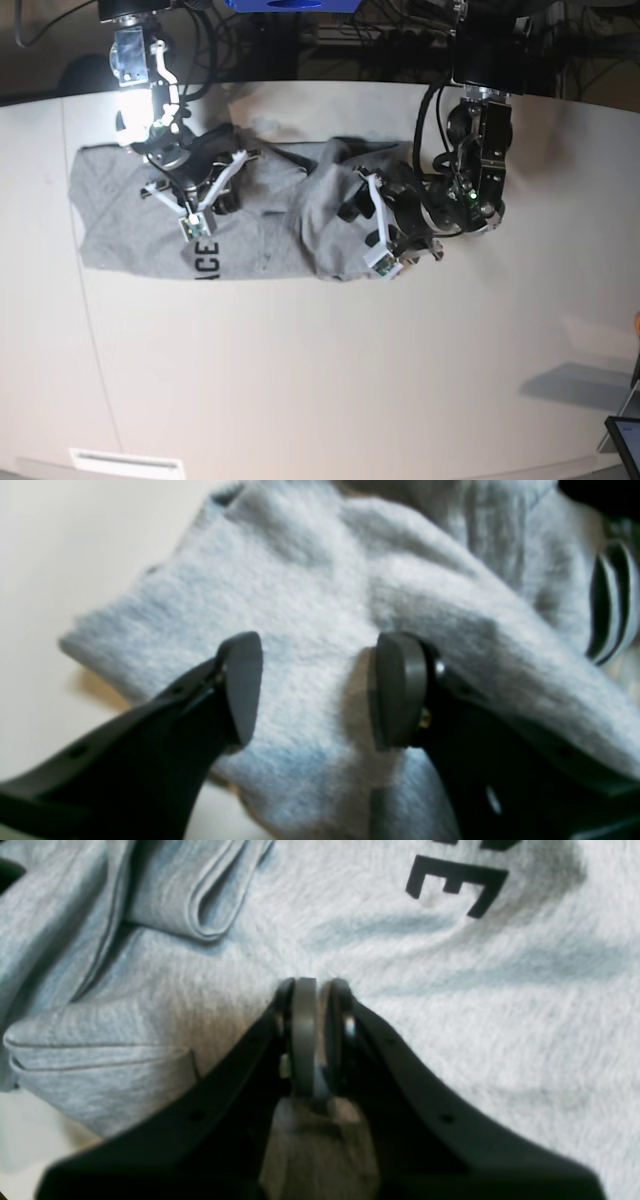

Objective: Fold the T-shirt properly
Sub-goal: 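Smooth the folded end with the left gripper while the right gripper holds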

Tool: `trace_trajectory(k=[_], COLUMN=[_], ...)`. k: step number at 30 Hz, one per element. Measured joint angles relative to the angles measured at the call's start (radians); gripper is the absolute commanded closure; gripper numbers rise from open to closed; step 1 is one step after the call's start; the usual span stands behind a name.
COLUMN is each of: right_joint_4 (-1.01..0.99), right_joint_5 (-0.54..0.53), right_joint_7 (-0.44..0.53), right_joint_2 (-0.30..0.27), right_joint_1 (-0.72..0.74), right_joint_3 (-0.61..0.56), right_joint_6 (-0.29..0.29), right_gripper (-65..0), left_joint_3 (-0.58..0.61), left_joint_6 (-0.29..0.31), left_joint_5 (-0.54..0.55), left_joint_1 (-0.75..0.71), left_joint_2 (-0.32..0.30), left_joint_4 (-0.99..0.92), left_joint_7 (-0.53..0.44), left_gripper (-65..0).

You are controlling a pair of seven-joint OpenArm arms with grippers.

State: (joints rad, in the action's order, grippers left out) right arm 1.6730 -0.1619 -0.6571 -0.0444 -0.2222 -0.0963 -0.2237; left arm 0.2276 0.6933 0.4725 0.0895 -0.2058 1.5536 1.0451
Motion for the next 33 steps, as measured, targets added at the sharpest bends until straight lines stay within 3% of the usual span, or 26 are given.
trace_trajectory(k=[5, 7, 10, 15, 21, 24, 28, 33], right_joint_4=[0.008, 0.035, 0.127, 0.308, 0.297, 0.297, 0.297, 0.297], right_joint_5=[0.000, 0.005, 0.024, 0.010, 0.011, 0.011, 0.010, 0.019], right_joint_7=[-0.009, -0.072, -0.154, -0.184, -0.213, -0.207, -0.209, -0.208], right_joint_2=[0.000, 0.000, -0.005, 0.001, 0.001, 0.000, -0.007, -0.004], right_joint_1=[0.000, 0.000, -0.019, -0.033, -0.050, -0.044, -0.041, -0.037], right_joint_3=[0.000, -0.002, -0.005, -0.014, -0.135, -0.140, -0.122, 0.011], right_joint_6=[0.000, 0.000, 0.006, -0.002, -0.003, -0.003, -0.001, 0.005], right_gripper=[-7.0, -7.3, -14.5, -24.7, -24.2, -24.4, -25.0, -25.1], left_joint_3=[0.002, 0.002, 0.002, 0.002, -0.002, -0.007, -0.007, -0.011], left_joint_6=[0.005, 0.008, 0.008, 0.008, 0.008, 0.008, 0.008, 0.008], left_joint_5=[0.014, 0.022, 0.021, 0.021, -0.089, -0.099, -0.099, -0.106], left_joint_1=[0.006, 0.005, 0.005, 0.007, 0.006, 0.000, -0.007, -0.003], left_joint_2=[-0.045, -0.063, -0.082, -0.113, -0.133, -0.133, -0.170, -0.208], left_joint_4=[-0.022, -0.022, -0.021, -0.022, -0.017, -0.011, -0.007, -0.007], left_joint_7=[-0.019, -0.023, -0.026, -0.025, -0.050, -0.052, -0.060, -0.055], left_gripper=[-35.4, -35.4, -35.4, -35.4, -35.4, -35.4, -35.4, -35.4])
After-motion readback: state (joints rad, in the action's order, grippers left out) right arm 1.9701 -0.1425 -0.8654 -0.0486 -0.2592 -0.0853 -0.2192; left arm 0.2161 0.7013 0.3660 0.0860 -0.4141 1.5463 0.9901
